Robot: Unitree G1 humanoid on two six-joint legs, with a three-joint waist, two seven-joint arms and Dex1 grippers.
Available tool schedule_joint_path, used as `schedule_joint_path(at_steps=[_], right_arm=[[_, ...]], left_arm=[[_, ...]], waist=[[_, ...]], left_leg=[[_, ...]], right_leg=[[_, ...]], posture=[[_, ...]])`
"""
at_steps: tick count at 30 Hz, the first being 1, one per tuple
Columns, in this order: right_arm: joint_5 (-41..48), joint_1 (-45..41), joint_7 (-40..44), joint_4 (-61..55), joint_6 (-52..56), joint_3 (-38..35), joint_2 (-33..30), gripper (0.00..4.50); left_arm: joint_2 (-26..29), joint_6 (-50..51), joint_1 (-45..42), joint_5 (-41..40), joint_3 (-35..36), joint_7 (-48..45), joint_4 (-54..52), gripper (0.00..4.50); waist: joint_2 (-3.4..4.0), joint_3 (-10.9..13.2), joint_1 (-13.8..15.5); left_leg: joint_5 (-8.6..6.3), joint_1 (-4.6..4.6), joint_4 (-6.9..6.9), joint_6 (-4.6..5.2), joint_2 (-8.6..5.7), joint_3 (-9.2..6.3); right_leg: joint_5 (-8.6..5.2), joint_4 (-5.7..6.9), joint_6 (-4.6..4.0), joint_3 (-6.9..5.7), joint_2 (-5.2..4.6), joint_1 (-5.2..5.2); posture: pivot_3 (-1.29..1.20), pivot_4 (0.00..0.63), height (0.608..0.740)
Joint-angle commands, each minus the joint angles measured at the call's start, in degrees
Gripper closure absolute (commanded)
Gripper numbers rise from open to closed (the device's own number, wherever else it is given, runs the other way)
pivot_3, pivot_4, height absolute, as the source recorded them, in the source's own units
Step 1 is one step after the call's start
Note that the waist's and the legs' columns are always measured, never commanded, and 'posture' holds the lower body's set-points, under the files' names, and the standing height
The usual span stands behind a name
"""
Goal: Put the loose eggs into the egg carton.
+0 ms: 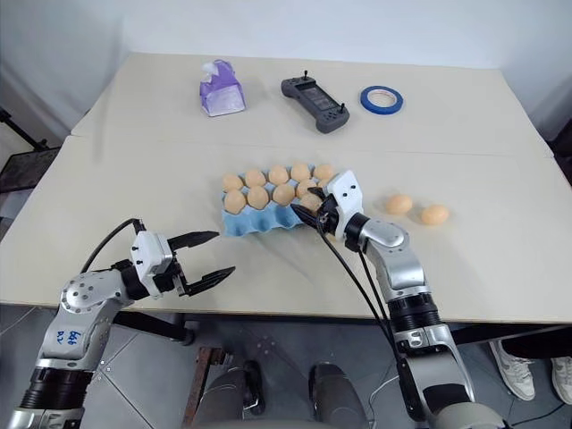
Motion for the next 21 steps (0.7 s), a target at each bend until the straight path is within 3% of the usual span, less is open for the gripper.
schedule_joint_path(at_steps=[1, 10, 20, 21], right_arm=[[2.7, 2.4, 1.3, -6.7, 0.2, -3.1, -2.3, 0.08], [9.6, 24.7, -1.6, -24.6, 1.3, -20.7, -11.5, 0.03], [7.3, 39.3, -7.3, -22.8, -8.1, -28.8, -10.0, 0.03], [7.3, 39.7, -8.3, -22.5, -8.6, -29.3, -9.6, 0.00]], left_arm=[[0.4, 0.3, 0.0, -0.6, 0.5, 0.3, -2.7, 0.39], [-2.1, 1.2, -5.5, -0.5, -4.1, -1.0, -1.2, 0.39], [-6.0, 1.4, -13.4, -0.1, -10.3, -6.2, 5.8, 0.39], [-6.4, 0.9, -14.4, 0.2, -10.7, -6.5, 6.7, 0.04]], waist=[[0.00, 0.0, 0.0], [0.00, 0.0, 1.8], [0.03, 0.0, 1.0], [0.03, 0.0, 1.0]], left_leg=[[0.00, 0.00, 0.00, 0.00, 0.00, 0.00], [-0.05, -0.17, 0.03, 0.06, -0.04, -0.07], [0.02, 0.20, 0.17, 0.08, -0.02, -0.05], [0.02, 0.24, 0.17, 0.08, -0.02, -0.06]], right_leg=[[0.00, 0.00, 0.00, 0.00, 0.00, 0.00], [0.00, -0.14, 0.01, -0.07, -0.04, 0.00], [0.04, -0.01, 0.07, 0.06, 0.12, 0.23], [0.04, 0.00, 0.08, 0.05, 0.11, 0.28]], posture=[[0.00, 0.150, 0.740], [0.00, 0.150, 0.740], [0.00, 0.150, 0.740], [0.00, 0.150, 0.740]])
